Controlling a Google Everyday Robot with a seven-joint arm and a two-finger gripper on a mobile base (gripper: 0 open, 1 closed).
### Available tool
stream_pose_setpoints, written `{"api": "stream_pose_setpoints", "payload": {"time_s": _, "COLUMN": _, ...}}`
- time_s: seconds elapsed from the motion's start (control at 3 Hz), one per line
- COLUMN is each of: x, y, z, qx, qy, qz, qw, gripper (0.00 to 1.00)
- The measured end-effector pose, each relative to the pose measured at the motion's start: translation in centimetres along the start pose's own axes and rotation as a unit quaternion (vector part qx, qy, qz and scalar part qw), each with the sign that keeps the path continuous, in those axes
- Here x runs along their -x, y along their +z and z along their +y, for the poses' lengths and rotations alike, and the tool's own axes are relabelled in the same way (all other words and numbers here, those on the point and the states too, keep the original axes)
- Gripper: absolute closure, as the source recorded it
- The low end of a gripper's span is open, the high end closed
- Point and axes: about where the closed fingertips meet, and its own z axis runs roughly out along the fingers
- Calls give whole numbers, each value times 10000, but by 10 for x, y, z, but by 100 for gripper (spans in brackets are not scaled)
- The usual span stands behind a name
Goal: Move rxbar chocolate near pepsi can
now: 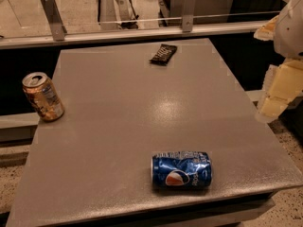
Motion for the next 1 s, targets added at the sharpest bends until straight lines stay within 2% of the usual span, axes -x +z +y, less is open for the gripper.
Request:
{"api": "stream_pose_setpoints", "payload": {"time_s": 0.33, "x": 0, "y": 0, "z": 0, "qx": -1, "qy": 0, "qz": 0, "qw": 10000, "gripper": 0}}
{"api": "stream_pose_setpoints", "payload": {"time_s": 0.67, "x": 9, "y": 12, "z": -15, "qx": -58, "qy": -81, "qz": -226, "qw": 9997, "gripper": 0}}
{"api": "stream_pose_setpoints", "payload": {"time_s": 1.0, "x": 45, "y": 49, "z": -63, "qx": -185, "qy": -159, "qz": -725, "qw": 9971, "gripper": 0}}
